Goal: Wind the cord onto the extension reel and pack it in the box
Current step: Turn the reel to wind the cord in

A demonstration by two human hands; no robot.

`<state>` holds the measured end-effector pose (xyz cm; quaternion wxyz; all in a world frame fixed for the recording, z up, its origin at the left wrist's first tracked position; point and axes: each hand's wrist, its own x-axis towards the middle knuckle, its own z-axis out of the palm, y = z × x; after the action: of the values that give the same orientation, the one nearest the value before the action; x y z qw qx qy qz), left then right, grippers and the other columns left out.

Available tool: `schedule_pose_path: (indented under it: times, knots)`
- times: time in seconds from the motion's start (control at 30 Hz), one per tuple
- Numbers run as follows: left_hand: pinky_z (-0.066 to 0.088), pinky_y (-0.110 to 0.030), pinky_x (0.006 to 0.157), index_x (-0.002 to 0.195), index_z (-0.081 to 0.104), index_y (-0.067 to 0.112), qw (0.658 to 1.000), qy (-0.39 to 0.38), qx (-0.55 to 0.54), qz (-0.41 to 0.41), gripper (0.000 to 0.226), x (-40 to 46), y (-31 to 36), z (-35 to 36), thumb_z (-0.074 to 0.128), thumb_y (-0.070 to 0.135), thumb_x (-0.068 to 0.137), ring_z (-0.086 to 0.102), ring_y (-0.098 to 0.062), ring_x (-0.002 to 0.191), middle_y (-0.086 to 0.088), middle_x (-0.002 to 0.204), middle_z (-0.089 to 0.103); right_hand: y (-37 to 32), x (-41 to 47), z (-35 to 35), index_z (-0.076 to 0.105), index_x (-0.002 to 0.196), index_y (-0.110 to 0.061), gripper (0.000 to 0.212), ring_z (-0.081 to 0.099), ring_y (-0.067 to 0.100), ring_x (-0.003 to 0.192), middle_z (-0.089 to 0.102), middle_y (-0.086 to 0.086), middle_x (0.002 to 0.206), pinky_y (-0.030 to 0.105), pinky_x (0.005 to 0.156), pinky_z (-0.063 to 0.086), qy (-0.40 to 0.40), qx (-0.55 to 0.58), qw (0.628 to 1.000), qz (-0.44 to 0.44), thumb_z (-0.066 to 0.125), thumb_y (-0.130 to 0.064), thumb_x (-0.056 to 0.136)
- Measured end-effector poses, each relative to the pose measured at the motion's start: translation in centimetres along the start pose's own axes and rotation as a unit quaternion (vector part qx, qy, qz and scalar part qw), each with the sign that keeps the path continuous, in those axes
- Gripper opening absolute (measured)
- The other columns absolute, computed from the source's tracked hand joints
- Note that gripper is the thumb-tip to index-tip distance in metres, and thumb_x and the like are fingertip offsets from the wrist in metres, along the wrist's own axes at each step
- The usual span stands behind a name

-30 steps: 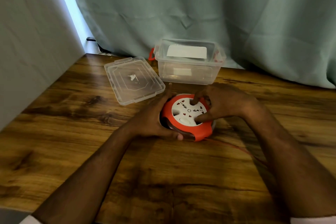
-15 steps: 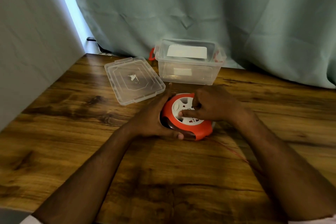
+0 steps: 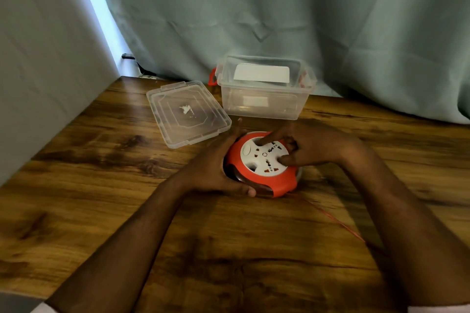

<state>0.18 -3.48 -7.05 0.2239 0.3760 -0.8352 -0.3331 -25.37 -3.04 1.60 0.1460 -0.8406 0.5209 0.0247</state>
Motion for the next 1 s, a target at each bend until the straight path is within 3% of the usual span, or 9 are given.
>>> schedule_pose_path:
  times: [0.13, 0.23, 0.3, 0.4, 0.47, 0.53, 0.67, 0.8, 1.0]
  knots:
    - [0.032, -0.022, 0.117, 0.146, -0.005, 0.068, 1.0, -0.001, -0.001, -0.004, 0.132, 0.0, 0.2, -0.1, 0.093, 0.059, 0.058, 0.031, 0.0, 0.147, 0.022, 0.162, 0.028, 0.0, -0.2, 0.0, 0.051, 0.141, -0.056, 0.059, 0.058, 0.001, 0.079, 0.062, -0.023, 0.104, 0.017, 0.061, 0.045, 0.002, 0.001, 1.0, 0.016, 0.075, -0.046, 0.088]
    - [0.03, -0.012, 0.112, 0.144, -0.006, 0.069, 1.0, 0.006, 0.01, -0.004, 0.132, 0.0, 0.3, -0.1, 0.093, 0.058, 0.058, 0.031, 0.009, 0.141, 0.027, 0.158, 0.029, -0.1, -0.1, 0.0, 0.054, 0.136, -0.057, 0.061, 0.062, 0.008, 0.102, 0.06, -0.016, 0.136, 0.025, 0.076, 0.056, 0.013, -0.005, 1.0, 0.026, 0.08, -0.051, 0.081]
    - [0.029, -0.004, 0.108, 0.141, -0.005, 0.073, 1.0, 0.005, 0.016, 0.003, 0.13, 0.0, 0.2, -0.1, 0.094, 0.057, 0.059, 0.031, 0.021, 0.135, 0.04, 0.15, 0.028, -0.4, -0.1, 0.0, 0.055, 0.135, -0.054, 0.062, 0.06, 0.008, 0.106, 0.057, -0.015, 0.142, 0.024, 0.078, 0.055, 0.017, -0.02, 0.999, 0.031, 0.081, -0.053, 0.079]
    - [0.032, -0.014, 0.114, 0.15, -0.003, 0.063, 1.0, 0.004, 0.016, 0.001, 0.133, 0.0, 0.1, 0.0, 0.093, 0.06, 0.058, 0.031, 0.016, 0.137, 0.038, 0.151, 0.027, -0.9, -0.3, -0.1, 0.058, 0.135, -0.046, 0.063, 0.053, 0.003, 0.087, 0.061, -0.019, 0.12, 0.017, 0.065, 0.041, 0.025, -0.051, 0.998, 0.034, 0.081, -0.057, 0.077]
    - [0.033, -0.021, 0.117, 0.156, -0.002, 0.054, 1.0, 0.004, 0.012, -0.003, 0.137, 0.0, 0.0, 0.0, 0.092, 0.063, 0.057, 0.033, 0.007, 0.142, 0.026, 0.159, 0.03, -1.0, -0.4, 0.0, 0.062, 0.131, -0.042, 0.062, 0.056, 0.005, 0.087, 0.063, -0.017, 0.116, 0.021, 0.069, 0.048, 0.037, -0.061, 0.997, 0.037, 0.08, -0.062, 0.075]
    - [0.033, -0.013, 0.112, 0.152, -0.001, 0.061, 1.0, 0.004, 0.008, -0.006, 0.133, 0.0, -0.1, 0.0, 0.093, 0.06, 0.058, 0.034, 0.011, 0.14, 0.029, 0.157, 0.032, -1.0, -0.1, 0.3, 0.066, 0.123, -0.037, 0.062, 0.061, 0.009, 0.094, 0.066, -0.01, 0.12, 0.027, 0.077, 0.054, 0.046, -0.075, 0.995, 0.04, 0.078, -0.07, 0.072]
    - [0.034, 0.004, 0.098, 0.129, 0.002, 0.083, 1.0, 0.012, 0.0, -0.005, 0.121, -0.1, 0.1, -0.2, 0.096, 0.05, 0.06, 0.034, 0.03, 0.125, 0.053, 0.134, 0.029, -1.4, 0.4, 1.0, 0.065, 0.091, -0.03, 0.053, 0.062, 0.008, 0.083, 0.07, -0.01, 0.1, 0.02, 0.059, 0.042, 0.051, -0.094, 0.994, 0.031, 0.072, -0.078, 0.071]
    - [0.032, -0.004, 0.106, 0.136, -0.001, 0.077, 1.0, 0.009, 0.008, -0.001, 0.123, -0.1, 0.4, -0.1, 0.093, 0.057, 0.059, 0.034, 0.023, 0.131, 0.049, 0.142, 0.026, -2.2, 0.4, 0.9, 0.048, 0.066, -0.029, 0.053, 0.059, 0.007, 0.062, 0.058, -0.011, 0.068, 0.02, 0.056, 0.04, 0.058, -0.08, 0.995, 0.029, 0.068, -0.077, 0.075]
    - [0.039, -0.039, 0.12, 0.145, -0.003, 0.07, 1.0, -0.003, 0.01, -0.014, 0.126, 0.0, 0.2, -0.1, 0.088, 0.068, 0.058, 0.036, -0.006, 0.147, 0.014, 0.165, 0.029, -2.5, 1.3, 1.8, 0.073, 0.085, -0.016, 0.055, 0.061, 0.004, 0.061, 0.075, -0.002, 0.088, 0.015, 0.056, 0.042, 0.092, -0.071, 0.993, 0.009, 0.057, -0.068, 0.091]
